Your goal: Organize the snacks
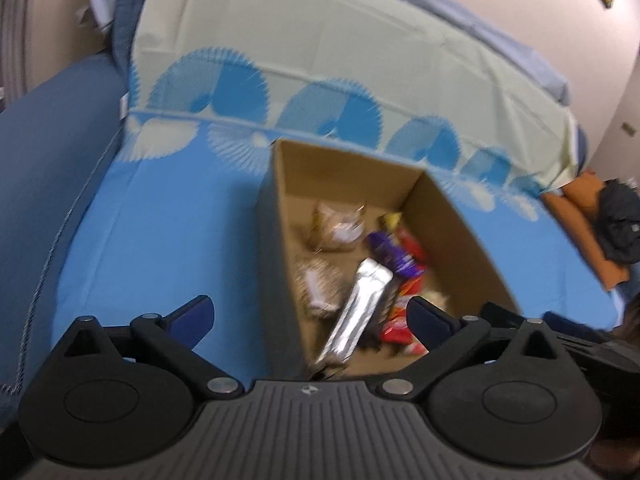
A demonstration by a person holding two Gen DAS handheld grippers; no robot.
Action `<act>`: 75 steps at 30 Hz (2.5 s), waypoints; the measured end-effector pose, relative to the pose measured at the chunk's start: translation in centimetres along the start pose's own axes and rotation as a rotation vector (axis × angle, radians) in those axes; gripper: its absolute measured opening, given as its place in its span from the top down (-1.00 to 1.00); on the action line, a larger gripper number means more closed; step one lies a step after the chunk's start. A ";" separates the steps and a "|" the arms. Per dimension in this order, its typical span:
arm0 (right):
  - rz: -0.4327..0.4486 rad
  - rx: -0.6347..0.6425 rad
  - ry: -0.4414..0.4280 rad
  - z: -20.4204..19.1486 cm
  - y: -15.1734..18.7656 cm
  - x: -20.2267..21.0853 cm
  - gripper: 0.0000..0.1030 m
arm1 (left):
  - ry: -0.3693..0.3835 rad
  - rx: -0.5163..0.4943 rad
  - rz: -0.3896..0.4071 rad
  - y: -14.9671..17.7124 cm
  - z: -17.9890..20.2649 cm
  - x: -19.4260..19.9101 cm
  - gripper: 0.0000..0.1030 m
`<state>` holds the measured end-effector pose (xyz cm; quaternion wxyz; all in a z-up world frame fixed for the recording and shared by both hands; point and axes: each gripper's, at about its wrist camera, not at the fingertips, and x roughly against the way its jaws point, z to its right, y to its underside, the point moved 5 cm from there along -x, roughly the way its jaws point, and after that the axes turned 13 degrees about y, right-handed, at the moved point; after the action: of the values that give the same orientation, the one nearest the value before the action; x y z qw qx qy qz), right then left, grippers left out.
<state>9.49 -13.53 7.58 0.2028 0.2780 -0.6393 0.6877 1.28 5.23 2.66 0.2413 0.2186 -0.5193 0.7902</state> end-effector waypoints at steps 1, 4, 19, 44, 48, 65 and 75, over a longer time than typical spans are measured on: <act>0.003 0.015 0.006 -0.2 0.4 0.2 -0.99 | -0.015 0.005 -0.015 0.4 -0.3 -0.2 -0.99; -0.004 0.054 0.012 -0.6 0.8 -0.1 -0.99 | -0.044 0.010 -0.061 1.2 -0.8 -0.9 -0.99; -0.035 0.061 0.023 -1.1 1.3 -1.6 -0.99 | -0.089 0.034 -0.153 2.7 -1.4 -2.4 -0.99; -0.046 0.058 0.013 -1.2 1.2 -2.1 -0.99 | -0.088 0.030 -0.170 3.0 -0.8 -3.1 -0.99; -0.046 0.058 0.011 -1.2 1.3 -2.2 -0.99 | -0.087 0.030 -0.171 3.1 -0.7 -3.2 -0.99; -0.047 0.060 0.009 -1.3 1.3 -2.2 -0.99 | -0.083 0.017 -0.169 3.1 -0.4 -3.6 -0.99; -0.049 0.058 0.006 -1.3 1.3 -2.3 -0.99 | -0.083 0.007 -0.164 2.9 -0.3 -3.8 -0.99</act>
<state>10.30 -12.21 5.09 0.2132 0.2972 -0.6116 0.7016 2.44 3.87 -1.79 0.2829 0.2938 -0.5065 0.7596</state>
